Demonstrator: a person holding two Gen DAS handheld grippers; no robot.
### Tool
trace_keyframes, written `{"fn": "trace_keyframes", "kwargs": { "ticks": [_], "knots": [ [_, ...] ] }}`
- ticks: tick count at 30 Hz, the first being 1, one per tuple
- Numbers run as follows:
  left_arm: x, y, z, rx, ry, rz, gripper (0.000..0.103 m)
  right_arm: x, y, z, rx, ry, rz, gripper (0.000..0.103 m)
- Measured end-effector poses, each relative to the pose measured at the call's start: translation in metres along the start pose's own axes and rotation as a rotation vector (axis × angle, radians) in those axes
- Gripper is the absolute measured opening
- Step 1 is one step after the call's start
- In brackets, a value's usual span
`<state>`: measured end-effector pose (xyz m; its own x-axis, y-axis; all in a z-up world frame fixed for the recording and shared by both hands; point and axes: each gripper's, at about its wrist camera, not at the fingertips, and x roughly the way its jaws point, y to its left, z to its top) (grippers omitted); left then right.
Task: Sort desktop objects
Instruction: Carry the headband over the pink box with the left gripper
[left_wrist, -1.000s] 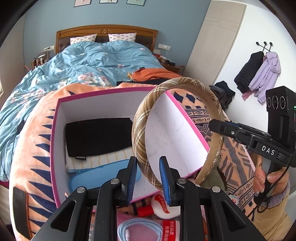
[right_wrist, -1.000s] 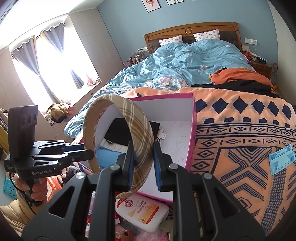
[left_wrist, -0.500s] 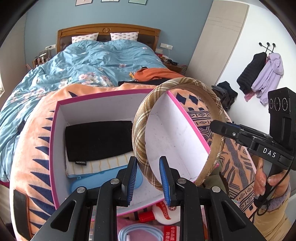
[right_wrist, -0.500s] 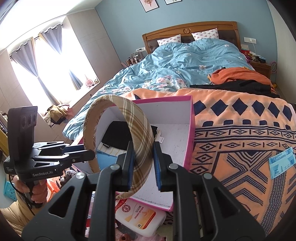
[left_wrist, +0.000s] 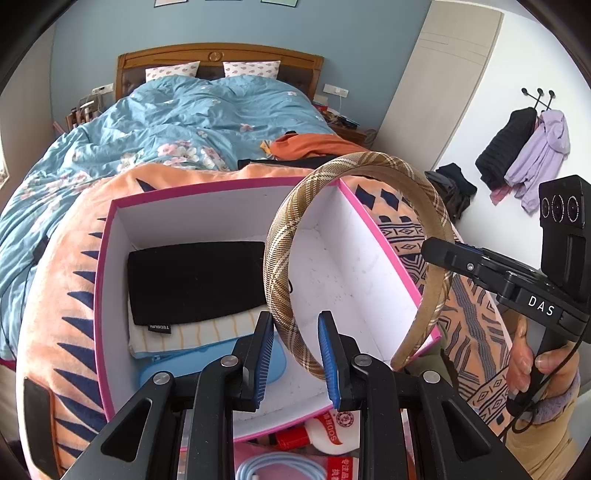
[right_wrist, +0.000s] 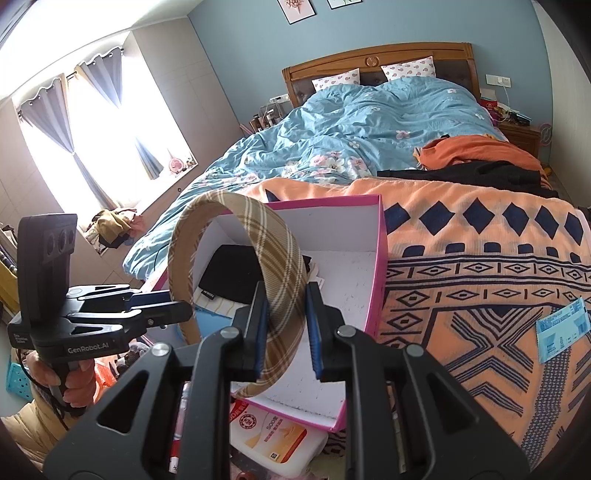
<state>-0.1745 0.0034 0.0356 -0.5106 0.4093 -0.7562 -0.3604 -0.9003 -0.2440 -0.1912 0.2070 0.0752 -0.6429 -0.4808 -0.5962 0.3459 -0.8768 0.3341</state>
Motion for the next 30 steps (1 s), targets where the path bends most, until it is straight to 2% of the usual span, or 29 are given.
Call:
{"fn": "trace_keyframes", "kwargs": {
  "ticks": [30],
  "knots": [
    [0.020,0.009,0.008,-0.043,0.030,0.013,0.024,0.020,-0.003,0.009,-0.013,0.030,-0.020,0.021]
  ]
}}
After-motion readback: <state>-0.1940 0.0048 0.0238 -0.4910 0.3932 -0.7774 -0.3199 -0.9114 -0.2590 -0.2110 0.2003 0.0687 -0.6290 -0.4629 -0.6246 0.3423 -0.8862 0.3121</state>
